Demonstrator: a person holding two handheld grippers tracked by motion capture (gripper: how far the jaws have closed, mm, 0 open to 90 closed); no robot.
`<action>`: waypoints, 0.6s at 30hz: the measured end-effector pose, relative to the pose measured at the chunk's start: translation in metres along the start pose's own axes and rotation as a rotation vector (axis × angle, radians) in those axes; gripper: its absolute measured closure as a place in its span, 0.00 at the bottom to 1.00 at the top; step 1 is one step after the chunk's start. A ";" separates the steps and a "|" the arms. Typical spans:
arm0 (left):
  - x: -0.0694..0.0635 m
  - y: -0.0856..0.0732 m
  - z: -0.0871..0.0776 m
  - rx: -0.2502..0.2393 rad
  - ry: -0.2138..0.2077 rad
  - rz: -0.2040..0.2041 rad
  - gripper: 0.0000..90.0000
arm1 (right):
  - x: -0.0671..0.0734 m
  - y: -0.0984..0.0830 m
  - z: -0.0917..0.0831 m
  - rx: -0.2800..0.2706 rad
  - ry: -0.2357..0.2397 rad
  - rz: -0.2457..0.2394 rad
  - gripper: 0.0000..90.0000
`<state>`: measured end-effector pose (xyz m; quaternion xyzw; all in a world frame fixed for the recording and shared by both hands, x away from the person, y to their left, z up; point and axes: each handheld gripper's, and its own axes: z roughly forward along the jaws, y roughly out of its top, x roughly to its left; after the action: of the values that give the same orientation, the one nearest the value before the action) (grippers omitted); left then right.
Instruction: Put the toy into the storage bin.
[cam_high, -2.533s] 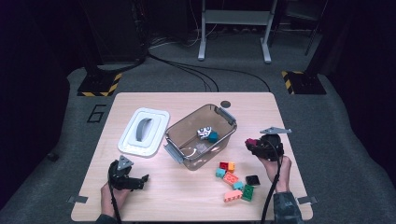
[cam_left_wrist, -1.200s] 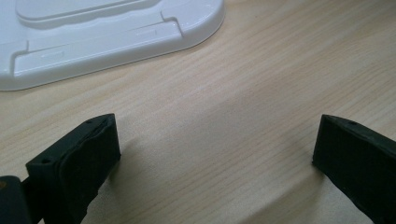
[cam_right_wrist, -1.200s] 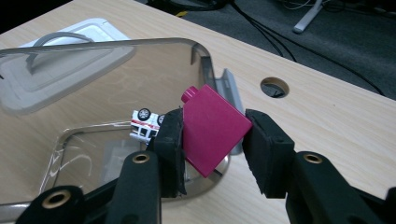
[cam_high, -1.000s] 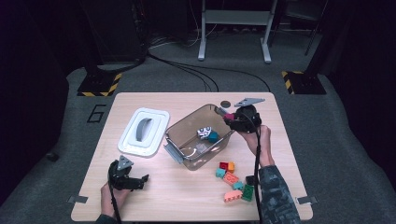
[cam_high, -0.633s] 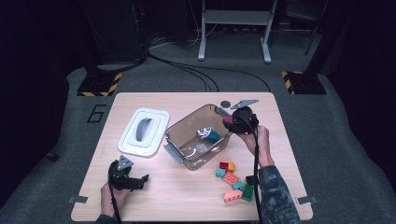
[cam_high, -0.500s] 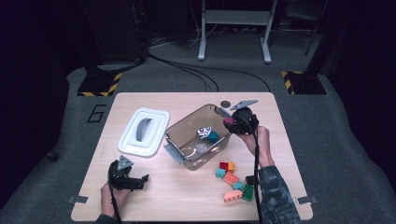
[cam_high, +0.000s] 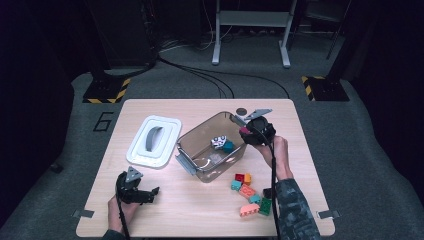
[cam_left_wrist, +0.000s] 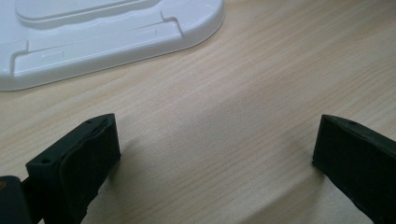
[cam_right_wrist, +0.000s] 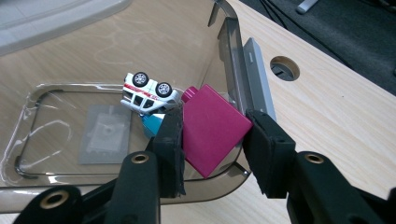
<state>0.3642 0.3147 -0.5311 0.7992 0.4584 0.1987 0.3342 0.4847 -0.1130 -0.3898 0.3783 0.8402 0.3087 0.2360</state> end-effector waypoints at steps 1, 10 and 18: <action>0.000 0.000 0.000 -0.001 0.001 -0.001 0.01 | 0.001 0.000 0.000 0.006 -0.012 0.007 0.62; 0.000 0.000 0.000 -0.001 -0.001 0.000 0.01 | 0.001 -0.003 -0.006 -0.020 -0.025 0.069 0.37; 0.000 0.000 0.000 -0.001 0.001 -0.001 0.01 | -0.005 -0.019 -0.032 -0.095 0.013 0.136 0.22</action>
<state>0.3641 0.3146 -0.5312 0.7986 0.4589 0.1991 0.3347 0.4582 -0.1375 -0.3801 0.4207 0.7987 0.3657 0.2266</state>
